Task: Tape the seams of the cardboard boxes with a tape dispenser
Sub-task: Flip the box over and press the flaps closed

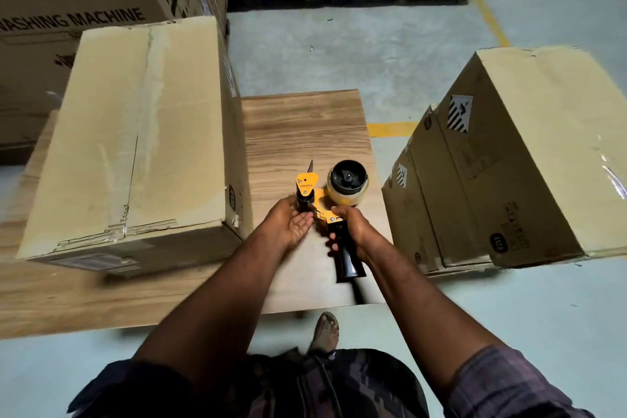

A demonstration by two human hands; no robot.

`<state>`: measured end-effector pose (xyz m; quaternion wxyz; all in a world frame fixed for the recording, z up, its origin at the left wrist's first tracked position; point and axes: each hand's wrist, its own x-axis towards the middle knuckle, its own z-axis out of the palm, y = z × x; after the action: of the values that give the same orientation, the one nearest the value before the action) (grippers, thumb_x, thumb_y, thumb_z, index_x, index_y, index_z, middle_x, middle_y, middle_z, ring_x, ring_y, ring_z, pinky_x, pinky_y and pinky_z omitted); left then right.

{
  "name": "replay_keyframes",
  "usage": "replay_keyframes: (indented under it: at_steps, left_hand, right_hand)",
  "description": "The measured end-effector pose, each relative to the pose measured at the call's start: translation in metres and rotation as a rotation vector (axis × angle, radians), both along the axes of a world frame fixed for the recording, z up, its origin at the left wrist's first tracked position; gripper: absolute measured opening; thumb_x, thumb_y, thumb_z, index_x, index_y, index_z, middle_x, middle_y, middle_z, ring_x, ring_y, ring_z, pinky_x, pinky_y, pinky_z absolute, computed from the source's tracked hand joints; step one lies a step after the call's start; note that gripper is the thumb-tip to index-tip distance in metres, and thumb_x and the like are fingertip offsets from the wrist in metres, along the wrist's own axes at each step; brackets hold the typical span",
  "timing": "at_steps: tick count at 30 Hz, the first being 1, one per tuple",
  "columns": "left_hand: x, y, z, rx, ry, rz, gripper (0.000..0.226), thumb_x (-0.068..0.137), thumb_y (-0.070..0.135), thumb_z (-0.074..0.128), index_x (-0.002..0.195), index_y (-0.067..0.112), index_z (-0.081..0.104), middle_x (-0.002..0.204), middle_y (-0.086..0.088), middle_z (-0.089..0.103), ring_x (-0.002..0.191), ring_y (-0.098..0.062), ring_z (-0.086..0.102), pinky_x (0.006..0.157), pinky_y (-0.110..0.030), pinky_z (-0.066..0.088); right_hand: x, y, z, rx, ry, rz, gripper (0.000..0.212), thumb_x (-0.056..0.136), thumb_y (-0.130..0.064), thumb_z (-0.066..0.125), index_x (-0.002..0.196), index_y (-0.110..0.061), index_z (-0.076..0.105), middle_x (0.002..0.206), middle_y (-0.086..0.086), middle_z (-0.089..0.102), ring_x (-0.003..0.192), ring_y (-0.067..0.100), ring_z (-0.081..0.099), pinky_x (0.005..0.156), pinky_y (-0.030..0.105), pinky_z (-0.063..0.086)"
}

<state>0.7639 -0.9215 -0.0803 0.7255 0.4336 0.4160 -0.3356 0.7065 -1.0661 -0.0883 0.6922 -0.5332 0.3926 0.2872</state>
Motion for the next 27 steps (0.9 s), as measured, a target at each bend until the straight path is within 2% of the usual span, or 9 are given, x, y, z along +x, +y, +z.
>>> replay_keyframes:
  at_steps: [4, 8, 11, 14, 17, 20, 22, 25, 27]
  left_hand:
    - [0.007, -0.002, 0.045, -0.103, -0.094, 0.057, 0.027, 0.103, 0.031, 0.049, 0.092, 0.009, 0.06, 0.081, -0.007, 0.064, 0.074, -0.015, 0.058, 0.068, -0.024, 0.051]
    - [0.007, 0.015, 0.112, -0.284, -0.231, 0.178, 0.028, 0.102, 0.009, 0.038, 0.085, 0.003, 0.06, 0.061, -0.009, 0.068, 0.058, -0.017, 0.066, 0.053, -0.021, 0.056]
    - [0.002, 0.047, 0.15, -0.419, -0.361, 0.191, 0.033, 0.095, 0.008, 0.037, 0.078, 0.001, 0.064, 0.076, -0.015, 0.069, 0.06, -0.023, 0.07, 0.057, -0.026, 0.059]
    - [0.0, 0.091, 0.169, -0.47, -0.462, 0.103, 0.027, 0.085, 0.023, 0.045, 0.091, 0.004, 0.063, 0.086, -0.015, 0.071, 0.072, -0.026, 0.071, 0.064, -0.029, 0.06]
    - [-0.003, 0.132, 0.178, -0.342, -0.485, 0.002, 0.041, 0.098, 0.042, 0.05, 0.107, 0.005, 0.065, 0.084, -0.01, 0.072, 0.07, -0.018, 0.07, 0.063, -0.025, 0.06]
    - [-0.011, 0.165, 0.185, -0.169, -0.542, 0.031, 0.019, 0.102, 0.017, 0.052, 0.096, 0.007, 0.066, 0.072, -0.006, 0.073, 0.061, -0.011, 0.07, 0.056, -0.021, 0.058]
    - [-0.016, 0.196, 0.184, -0.057, -0.593, 0.042, 0.018, 0.1, 0.007, 0.051, 0.093, 0.006, 0.067, 0.07, -0.005, 0.072, 0.059, -0.01, 0.07, 0.054, -0.02, 0.058]
    - [-0.026, 0.248, 0.176, 0.109, -0.659, 0.041, 0.021, 0.099, 0.014, 0.054, 0.085, 0.011, 0.069, 0.067, -0.003, 0.069, 0.058, -0.014, 0.066, 0.054, -0.026, 0.055]
    - [-0.037, 0.285, 0.168, 0.196, -0.733, 0.045, 0.019, 0.097, 0.012, 0.057, 0.083, 0.013, 0.071, 0.07, -0.001, 0.072, 0.064, -0.016, 0.066, 0.065, -0.03, 0.054]
  right_hand:
    - [0.01, -0.006, 0.031, -0.152, -0.244, -0.067, 0.021, 0.092, -0.03, 0.057, 0.089, -0.015, 0.071, 0.078, 0.006, 0.065, 0.062, 0.019, 0.055, 0.056, 0.03, 0.043]
    - [0.02, -0.005, 0.092, -0.197, -0.5, -0.076, 0.014, 0.093, -0.023, 0.06, 0.085, -0.013, 0.067, 0.077, 0.009, 0.063, 0.068, 0.021, 0.057, 0.06, 0.029, 0.046]
    - [0.023, 0.011, 0.134, -0.203, -0.674, -0.051, 0.008, 0.094, -0.014, 0.058, 0.094, -0.007, 0.063, 0.079, 0.006, 0.063, 0.068, 0.018, 0.057, 0.054, 0.018, 0.047]
    - [0.021, 0.038, 0.163, -0.254, -0.797, -0.059, 0.033, 0.075, -0.018, 0.055, 0.105, -0.008, 0.063, 0.091, 0.003, 0.07, 0.076, 0.016, 0.062, 0.063, 0.024, 0.051]
    - [0.018, 0.074, 0.179, -0.309, -0.909, -0.014, 0.04, 0.066, -0.012, 0.043, 0.1, -0.021, 0.061, 0.093, -0.001, 0.068, 0.081, 0.012, 0.064, 0.067, 0.029, 0.049]
    - [0.019, 0.109, 0.187, -0.392, -0.983, 0.102, 0.027, 0.075, -0.006, 0.06, 0.102, -0.002, 0.064, 0.072, -0.009, 0.068, 0.062, 0.001, 0.063, 0.056, 0.019, 0.046]
    - [0.019, 0.134, 0.188, -0.476, -0.985, 0.212, 0.029, 0.078, -0.017, 0.072, 0.102, -0.003, 0.063, 0.058, -0.019, 0.063, 0.053, -0.003, 0.059, 0.051, 0.013, 0.045]
    - [0.018, 0.172, 0.192, -0.639, -0.999, 0.343, 0.055, 0.067, -0.048, 0.082, 0.111, -0.02, 0.067, 0.095, -0.01, 0.074, 0.089, 0.008, 0.07, 0.08, 0.04, 0.059]
    - [0.017, 0.199, 0.193, -0.725, -1.027, 0.452, 0.054, 0.063, -0.057, 0.082, 0.106, -0.029, 0.066, 0.098, -0.01, 0.073, 0.092, 0.007, 0.068, 0.083, 0.038, 0.057]
